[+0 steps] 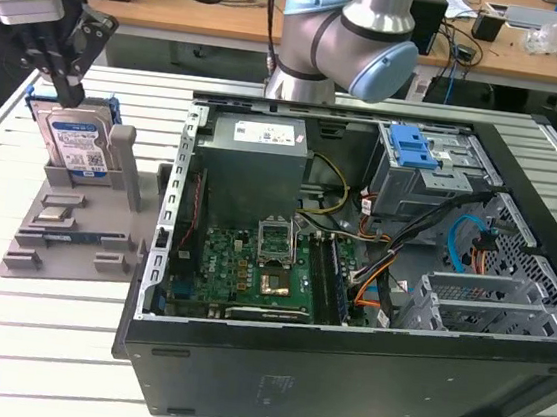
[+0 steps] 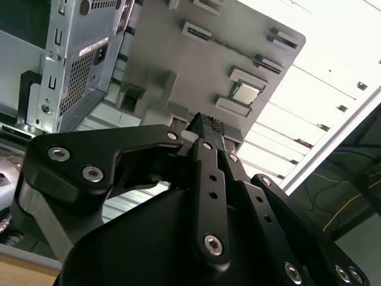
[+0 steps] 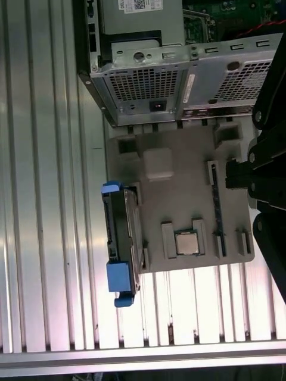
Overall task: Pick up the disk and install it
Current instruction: 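Reach for the disk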
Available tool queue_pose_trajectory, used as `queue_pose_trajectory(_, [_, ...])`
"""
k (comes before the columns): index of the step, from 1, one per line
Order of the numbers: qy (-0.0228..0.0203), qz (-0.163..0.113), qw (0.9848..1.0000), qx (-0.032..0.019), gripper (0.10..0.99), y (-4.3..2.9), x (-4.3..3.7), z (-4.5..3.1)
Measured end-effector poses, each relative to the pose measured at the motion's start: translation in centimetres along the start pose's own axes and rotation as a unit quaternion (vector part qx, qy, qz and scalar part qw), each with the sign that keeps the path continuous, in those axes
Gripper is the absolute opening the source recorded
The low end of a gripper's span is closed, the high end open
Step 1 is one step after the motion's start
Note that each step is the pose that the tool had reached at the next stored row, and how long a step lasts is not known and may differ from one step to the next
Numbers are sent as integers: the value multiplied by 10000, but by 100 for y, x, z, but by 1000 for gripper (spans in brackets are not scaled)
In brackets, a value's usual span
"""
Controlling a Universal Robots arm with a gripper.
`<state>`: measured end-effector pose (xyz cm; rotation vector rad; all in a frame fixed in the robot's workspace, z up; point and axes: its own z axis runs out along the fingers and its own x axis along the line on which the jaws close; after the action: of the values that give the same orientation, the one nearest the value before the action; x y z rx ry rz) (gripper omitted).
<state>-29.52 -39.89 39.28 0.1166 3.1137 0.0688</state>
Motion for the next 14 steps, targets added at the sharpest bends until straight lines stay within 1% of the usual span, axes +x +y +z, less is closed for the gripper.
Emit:
queue_pose_trajectory(4, [0, 0, 10000, 0, 106, -5, 76, 2])
queue_pose_trajectory(6, [0, 0, 10000, 0, 106, -5, 98, 3])
queue_pose_trajectory(12, [0, 0, 10000, 0, 106, 52, 259, 11])
queue_pose_trajectory(14, [0, 0, 10000, 0, 106, 64, 291, 12])
